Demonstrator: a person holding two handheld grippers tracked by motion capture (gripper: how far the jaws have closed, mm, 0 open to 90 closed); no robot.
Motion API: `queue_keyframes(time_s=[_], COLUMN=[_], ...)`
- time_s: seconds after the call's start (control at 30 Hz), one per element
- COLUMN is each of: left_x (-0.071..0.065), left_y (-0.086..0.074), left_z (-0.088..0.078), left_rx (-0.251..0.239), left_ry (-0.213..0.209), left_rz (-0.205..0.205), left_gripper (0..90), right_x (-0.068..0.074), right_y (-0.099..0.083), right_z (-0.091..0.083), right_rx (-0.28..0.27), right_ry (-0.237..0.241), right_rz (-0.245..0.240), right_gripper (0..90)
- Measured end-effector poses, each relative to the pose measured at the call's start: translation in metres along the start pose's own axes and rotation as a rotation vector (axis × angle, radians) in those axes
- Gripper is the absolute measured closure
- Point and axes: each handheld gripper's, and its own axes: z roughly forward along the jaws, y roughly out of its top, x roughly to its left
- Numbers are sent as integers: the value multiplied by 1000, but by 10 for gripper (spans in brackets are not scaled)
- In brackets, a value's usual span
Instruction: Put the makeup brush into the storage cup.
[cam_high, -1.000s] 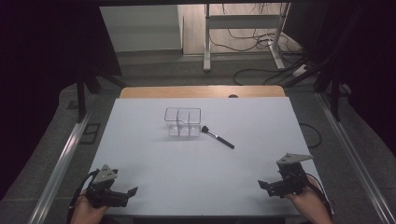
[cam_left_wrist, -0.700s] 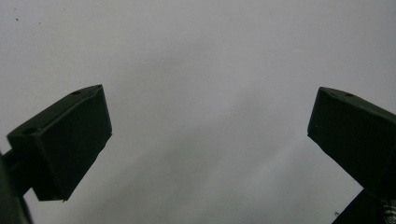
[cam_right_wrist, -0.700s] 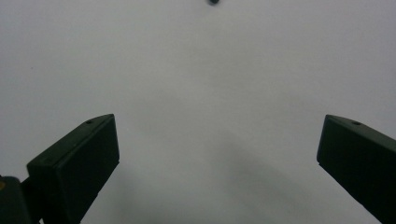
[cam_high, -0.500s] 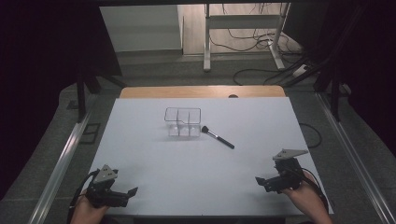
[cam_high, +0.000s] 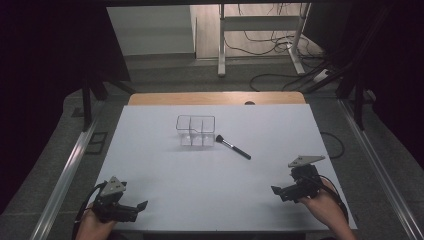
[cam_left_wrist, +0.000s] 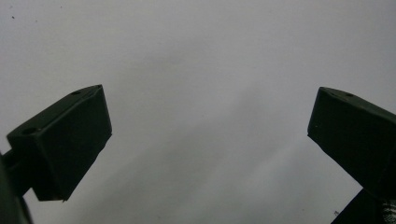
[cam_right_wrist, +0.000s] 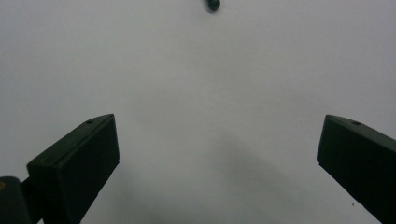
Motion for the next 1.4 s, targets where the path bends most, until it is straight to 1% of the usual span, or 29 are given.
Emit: queue_keyframes(time_s=[0.3,0.53,0.63,0.83,1.27,1.4], left_x=[0,0,0,0,0,0], left_y=[0,0,0,0,0,0], left_z=[0,1,1,1,1,1], left_rx=[1,2,3,4,1,5], left_ry=[-1,-1,0,0,-2,-4], left_rz=[3,3,4,7,5,7], left_gripper=[1,0,0,0,0,0], right_x=[-2,-3,-4,-5,-8,-10], right_y=[10,13,15,23,35,38], right_z=[3,6,8,10,18,19], right_rx=[6,17,20,20,32,35], right_ry=[-12,-7,-8,-7,2,2], right_rz=[-9,-10,-19,-27,-33,-25], right_gripper=[0,0,0,0,0,0])
